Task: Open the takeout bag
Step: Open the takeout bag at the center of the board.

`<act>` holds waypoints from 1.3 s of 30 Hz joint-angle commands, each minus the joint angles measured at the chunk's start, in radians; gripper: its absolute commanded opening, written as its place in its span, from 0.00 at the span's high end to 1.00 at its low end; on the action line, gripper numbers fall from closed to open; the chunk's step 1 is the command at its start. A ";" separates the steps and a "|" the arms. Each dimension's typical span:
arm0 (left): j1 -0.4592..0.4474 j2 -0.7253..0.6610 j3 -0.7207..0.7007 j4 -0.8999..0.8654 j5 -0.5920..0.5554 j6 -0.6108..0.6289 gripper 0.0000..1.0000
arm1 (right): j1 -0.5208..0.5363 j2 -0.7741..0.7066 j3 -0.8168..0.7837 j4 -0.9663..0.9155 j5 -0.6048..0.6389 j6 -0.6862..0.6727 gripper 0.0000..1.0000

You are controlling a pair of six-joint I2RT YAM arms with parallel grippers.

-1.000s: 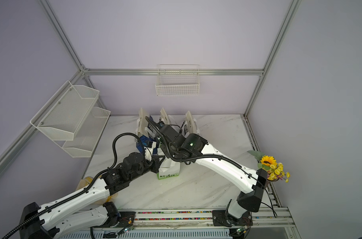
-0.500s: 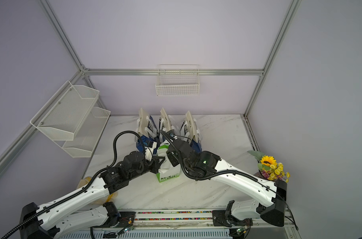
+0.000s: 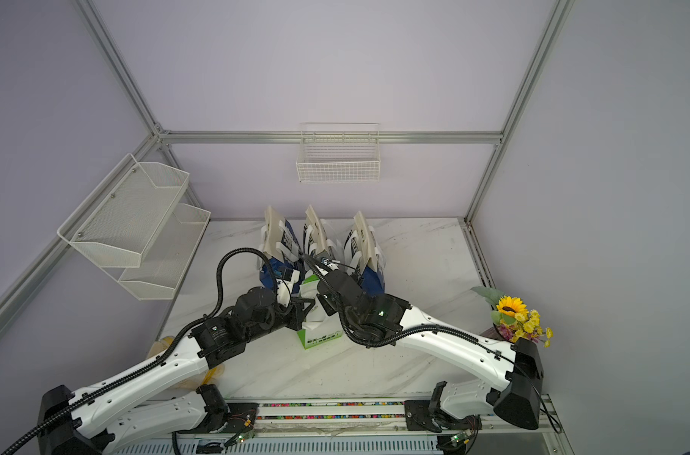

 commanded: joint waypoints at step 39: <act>-0.087 0.069 0.453 -0.474 -0.126 0.325 0.17 | 0.008 0.048 0.318 -0.357 -0.236 -0.032 1.00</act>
